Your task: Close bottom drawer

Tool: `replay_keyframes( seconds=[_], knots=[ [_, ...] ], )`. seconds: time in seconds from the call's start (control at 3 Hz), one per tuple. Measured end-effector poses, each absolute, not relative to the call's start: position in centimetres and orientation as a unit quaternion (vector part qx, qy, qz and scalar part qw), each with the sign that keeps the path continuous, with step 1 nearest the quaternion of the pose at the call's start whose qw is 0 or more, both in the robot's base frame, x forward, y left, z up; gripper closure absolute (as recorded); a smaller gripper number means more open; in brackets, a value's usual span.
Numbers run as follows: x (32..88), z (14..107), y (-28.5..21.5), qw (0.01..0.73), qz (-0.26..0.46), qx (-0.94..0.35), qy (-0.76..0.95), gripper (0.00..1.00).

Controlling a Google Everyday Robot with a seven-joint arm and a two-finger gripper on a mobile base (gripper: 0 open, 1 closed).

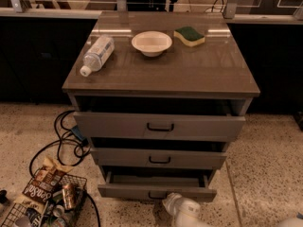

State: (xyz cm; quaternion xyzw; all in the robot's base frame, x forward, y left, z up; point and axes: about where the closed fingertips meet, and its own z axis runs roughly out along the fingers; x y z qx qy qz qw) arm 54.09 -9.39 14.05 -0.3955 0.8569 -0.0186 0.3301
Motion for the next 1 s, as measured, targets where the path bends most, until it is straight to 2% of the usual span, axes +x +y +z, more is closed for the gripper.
replay_keyframes(
  seconds=[1.0],
  knots=[
    [54.07,13.99,-9.33,0.330,-0.018,-0.396,0.857,0.12]
  ],
)
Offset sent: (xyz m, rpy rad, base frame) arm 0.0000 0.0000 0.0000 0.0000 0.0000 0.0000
